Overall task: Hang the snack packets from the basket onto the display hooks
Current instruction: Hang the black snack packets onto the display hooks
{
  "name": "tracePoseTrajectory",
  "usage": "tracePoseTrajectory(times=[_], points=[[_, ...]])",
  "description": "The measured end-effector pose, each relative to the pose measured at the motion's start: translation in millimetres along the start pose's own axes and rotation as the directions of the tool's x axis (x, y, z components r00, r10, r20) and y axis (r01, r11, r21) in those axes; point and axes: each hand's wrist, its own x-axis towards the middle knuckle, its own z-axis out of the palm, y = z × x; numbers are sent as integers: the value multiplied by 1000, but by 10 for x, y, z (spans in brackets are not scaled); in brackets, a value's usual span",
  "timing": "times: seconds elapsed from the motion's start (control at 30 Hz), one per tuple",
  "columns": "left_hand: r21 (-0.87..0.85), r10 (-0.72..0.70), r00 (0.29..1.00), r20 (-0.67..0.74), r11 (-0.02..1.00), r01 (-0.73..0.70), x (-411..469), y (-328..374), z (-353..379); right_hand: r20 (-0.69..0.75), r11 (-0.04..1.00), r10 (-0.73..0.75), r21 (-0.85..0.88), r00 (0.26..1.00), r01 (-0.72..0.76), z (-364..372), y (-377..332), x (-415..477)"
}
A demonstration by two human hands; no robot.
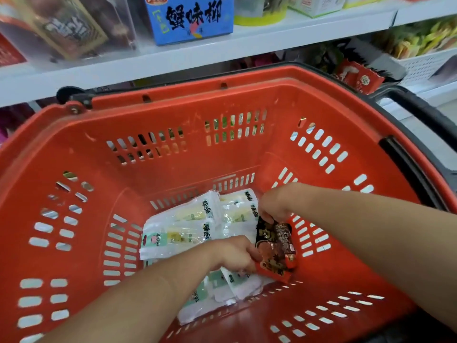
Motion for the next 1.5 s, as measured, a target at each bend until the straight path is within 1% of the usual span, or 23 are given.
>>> tracePoseTrajectory(times=[0.07,0.13,0.27,0.33,0.4,0.43,0.5,0.6,0.67,0.73,0.8,0.83,0.9,0.97,1.0,1.07,1.13,1.17,1.27,1.33,1.4,1.43,1.5], points=[[-104,6,1000,-7,995,-7,18,18,51,-2,1000,-5,0,1000,5,-44,53,32],[-152,5,1000,20,988,-1,27,35,110,-13,999,-17,42,1000,18,-123,103,8],[-196,-3,998,58,981,14,29,75,205,-38,973,-5,229,999,13,-301,183,-126],[-206,-27,998,57,978,38,38,69,251,-93,967,38,256,995,-13,-317,205,-164],[-231,-49,998,50,971,60,39,70,292,-244,974,109,219,964,-55,-315,214,-193],[-240,-52,998,46,969,62,40,77,310,-332,971,147,227,932,-73,-324,210,-211],[-216,-44,999,19,975,47,27,128,349,-441,962,195,262,876,-82,-354,188,-270],[-116,-16,998,-54,993,9,22,191,400,-524,959,232,266,820,-101,-418,148,-380],[-126,-13,999,-44,992,8,30,198,410,-565,965,227,242,793,-104,-464,140,-463],[-126,12,998,-56,992,-19,4,224,361,-589,966,194,254,784,-48,-526,159,-550],[-148,55,985,-166,986,-80,-62,321,203,-612,958,166,286,773,20,-616,208,-623],[-165,61,964,-258,981,-106,-109,381,87,-628,952,157,300,763,51,-660,228,-653],[-162,60,874,-482,974,-156,-269,481,-189,-664,944,139,314,735,106,-742,238,-708],[-55,57,758,-649,991,-122,-494,531,-456,-676,941,131,314,725,123,-787,243,-761],[16,72,718,-692,996,-85,-616,529,-564,-667,935,143,334,732,122,-800,239,-795],[172,127,687,-716,985,-3,-824,487,-720,-627,904,164,405,761,139,-834,243,-864],[312,194,693,-694,949,47,-1002,442,-827,-578,868,166,471,799,160,-879,236,-948],[352,229,696,-681,935,38,-1071,417,-874,-557,867,156,473,816,157,-902,222,-1007],[380,316,652,-689,924,-47,-1265,425,-965,-497,923,81,364,864,122,-942,176,-1243],[308,327,591,-737,942,-136,-1414,483,-1006,-477,939,66,328,876,108,-938,157,-1442],[236,329,522,-787,942,-239,-1607,577,-1039,-531,939,89,326,843,106,-890,150,-1675],[209,325,490,-809,938,-278,-1726,638,-1058,-581,938,117,332,806,104,-858,154,-1781],[147,294,451,-843,932,-332,-1981,799,-1106,-708,922,208,373,674,107,-800,161,-2032]])
